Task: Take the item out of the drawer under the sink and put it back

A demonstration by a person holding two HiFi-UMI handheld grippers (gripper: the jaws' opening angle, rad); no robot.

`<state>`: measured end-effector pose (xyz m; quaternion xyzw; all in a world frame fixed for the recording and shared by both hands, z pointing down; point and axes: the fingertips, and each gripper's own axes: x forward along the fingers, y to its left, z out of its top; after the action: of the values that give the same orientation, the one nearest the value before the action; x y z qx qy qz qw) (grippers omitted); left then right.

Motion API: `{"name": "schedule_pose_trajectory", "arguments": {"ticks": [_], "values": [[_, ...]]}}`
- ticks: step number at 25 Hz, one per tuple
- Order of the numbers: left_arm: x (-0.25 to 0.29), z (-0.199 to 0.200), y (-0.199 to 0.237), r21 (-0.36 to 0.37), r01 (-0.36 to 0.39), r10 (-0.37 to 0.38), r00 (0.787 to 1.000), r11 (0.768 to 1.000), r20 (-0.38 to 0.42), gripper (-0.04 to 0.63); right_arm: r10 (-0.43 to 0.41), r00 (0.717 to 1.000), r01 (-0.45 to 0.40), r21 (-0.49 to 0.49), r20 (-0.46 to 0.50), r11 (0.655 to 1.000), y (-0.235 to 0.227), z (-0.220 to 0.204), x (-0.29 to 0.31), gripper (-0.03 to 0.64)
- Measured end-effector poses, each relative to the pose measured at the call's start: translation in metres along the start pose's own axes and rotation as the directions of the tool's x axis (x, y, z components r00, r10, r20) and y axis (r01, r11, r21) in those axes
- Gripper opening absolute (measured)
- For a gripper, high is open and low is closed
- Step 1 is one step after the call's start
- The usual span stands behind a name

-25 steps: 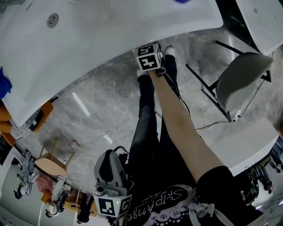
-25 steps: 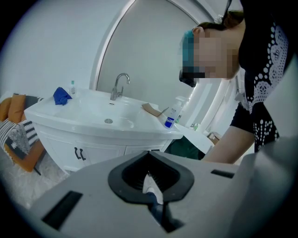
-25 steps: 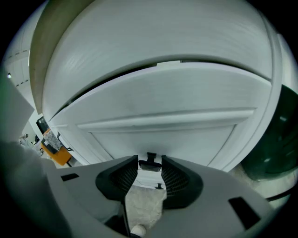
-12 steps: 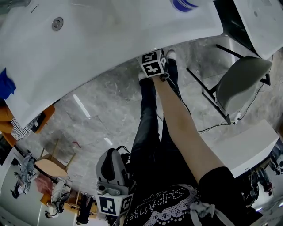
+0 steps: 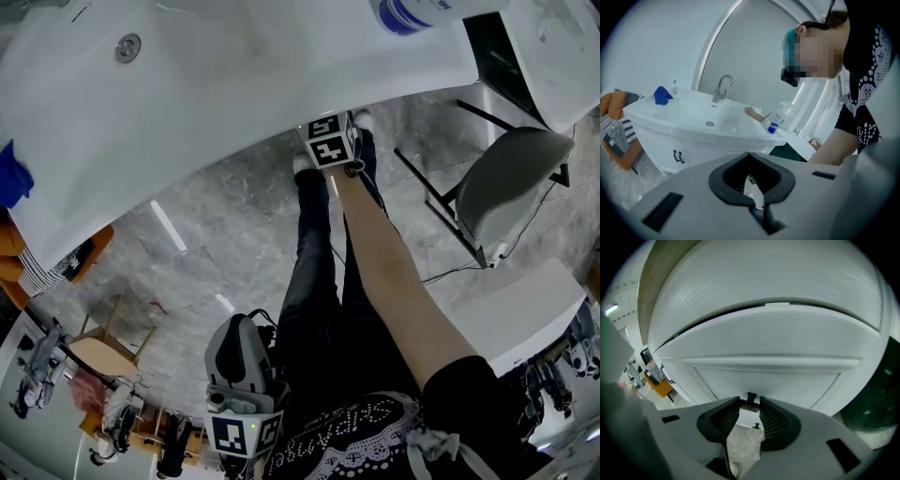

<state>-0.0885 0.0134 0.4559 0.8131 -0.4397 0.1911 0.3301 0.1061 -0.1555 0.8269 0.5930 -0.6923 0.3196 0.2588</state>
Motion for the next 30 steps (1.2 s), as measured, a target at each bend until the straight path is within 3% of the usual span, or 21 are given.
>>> {"name": "schedule_pose_trajectory", "arguments": {"ticks": [30], "values": [[-0.001, 0.000, -0.014, 0.018, 0.081, -0.081, 0.997, 0.997, 0.011, 0.005, 0.008, 0.998, -0.006, 0.035, -0.061, 0.999, 0.023, -0.078, -0.062, 0.143]]}}
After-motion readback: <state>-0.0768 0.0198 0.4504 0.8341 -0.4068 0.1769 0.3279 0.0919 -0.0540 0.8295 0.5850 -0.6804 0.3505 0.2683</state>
